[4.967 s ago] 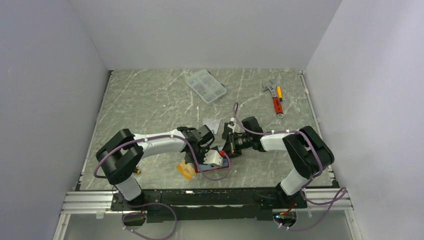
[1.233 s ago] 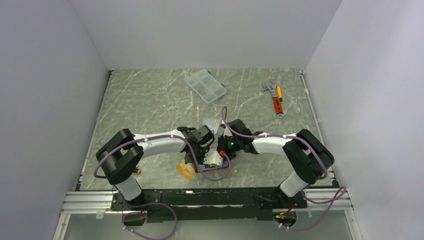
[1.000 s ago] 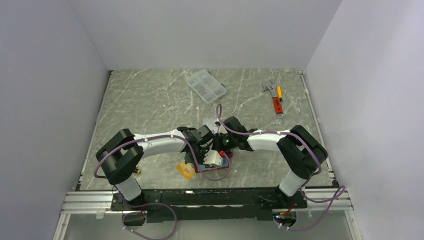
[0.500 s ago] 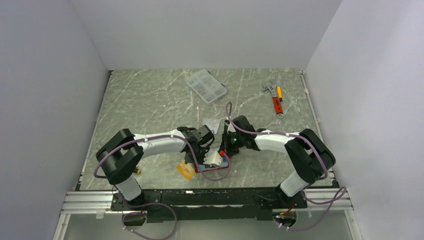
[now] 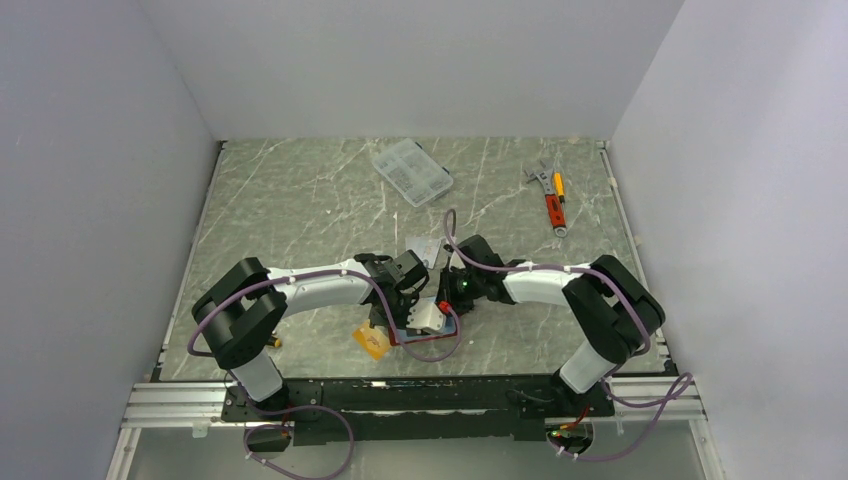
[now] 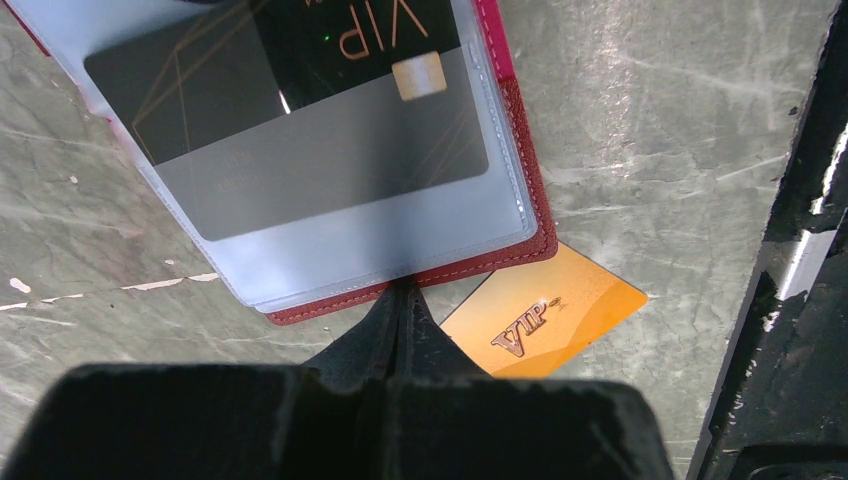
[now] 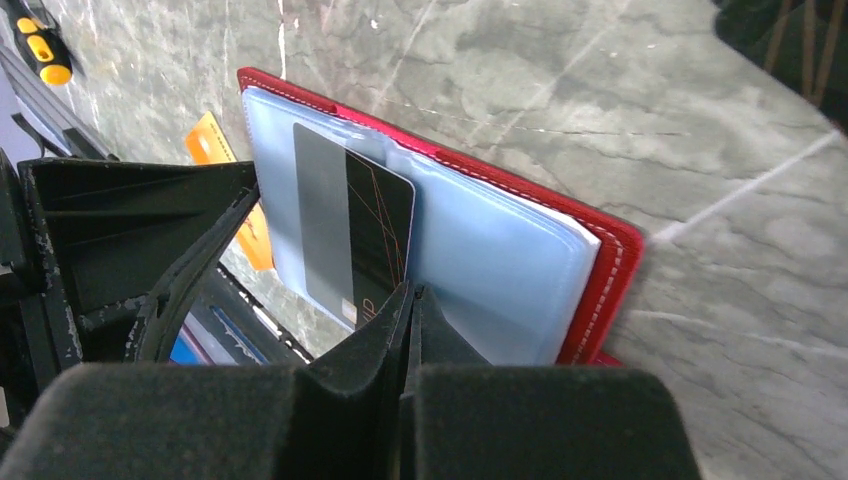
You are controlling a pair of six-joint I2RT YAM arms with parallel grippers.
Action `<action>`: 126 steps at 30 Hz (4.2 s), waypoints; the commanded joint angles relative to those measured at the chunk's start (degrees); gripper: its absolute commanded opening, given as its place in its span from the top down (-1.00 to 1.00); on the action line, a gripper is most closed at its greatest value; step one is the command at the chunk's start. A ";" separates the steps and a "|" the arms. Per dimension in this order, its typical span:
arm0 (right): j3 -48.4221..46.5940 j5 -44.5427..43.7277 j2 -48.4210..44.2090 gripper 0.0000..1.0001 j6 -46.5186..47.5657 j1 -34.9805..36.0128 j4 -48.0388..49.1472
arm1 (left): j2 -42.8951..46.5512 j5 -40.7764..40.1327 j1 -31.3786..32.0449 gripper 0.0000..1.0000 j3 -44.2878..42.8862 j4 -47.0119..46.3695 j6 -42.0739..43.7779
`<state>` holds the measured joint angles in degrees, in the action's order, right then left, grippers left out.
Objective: Put the credit cards into the card holder
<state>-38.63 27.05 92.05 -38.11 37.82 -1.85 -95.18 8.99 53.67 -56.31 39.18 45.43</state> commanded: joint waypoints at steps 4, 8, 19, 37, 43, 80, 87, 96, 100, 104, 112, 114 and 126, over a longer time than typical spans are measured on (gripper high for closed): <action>-2.81 -0.99 2.69 1.00 -1.29 2.54 1.58 | -0.66 0.23 0.12 1.00 -0.64 -1.21 1.11; -4.23 -0.40 4.37 1.00 -2.20 4.00 4.23 | -0.66 0.32 0.16 1.00 -0.60 -1.28 1.15; -5.05 0.62 4.83 1.00 -1.97 5.08 3.25 | -0.19 0.26 0.12 1.00 -0.20 -1.39 1.20; -4.09 -3.14 -3.64 1.00 0.03 2.54 -3.56 | -0.19 0.22 0.12 1.00 -0.28 -1.31 1.54; -8.95 0.34 2.94 1.00 -0.44 2.69 0.45 | -0.40 0.26 0.12 1.00 -0.68 -1.00 1.40; -6.15 2.34 2.99 1.00 -1.18 5.23 0.87 | -1.83 1.99 0.37 1.00 -4.00 -2.33 2.06; -2.34 1.05 -6.54 0.82 0.83 -4.73 -6.90 | 1.20 2.08 0.39 0.95 -5.27 -0.16 2.62; -10.53 -2.16 -9.85 0.09 5.17 -17.19 -14.65 | 5.55 -0.06 -1.73 0.31 -12.39 6.16 1.45; -12.80 -8.62 -8.42 0.05 5.81 -20.16 -16.18 | 6.15 -7.00 -2.90 -0.96 -19.69 6.88 1.82; -14.99 -13.49 -6.88 -0.04 7.01 -20.81 -17.32 | 4.45 -12.35 -6.23 -0.99 -31.61 7.89 -0.55; -14.43 -14.27 -4.15 -0.19 7.03 -21.65 -15.03 | -10.47 4.04 -15.94 -0.99 -45.50 16.46 -5.99; -13.71 -14.40 -3.32 -0.14 6.18 -21.68 -13.67 | -8.15 7.45 -16.56 -0.99 -37.65 5.52 -9.42; -11.26 -7.39 3.24 0.23 1.49 -22.94 -4.07 | -20.57 14.65 -14.66 -0.80 -35.48 -17.68 -22.17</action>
<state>-49.91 16.49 94.32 -34.89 15.53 -10.94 -114.41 20.49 37.69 -91.39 32.47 26.68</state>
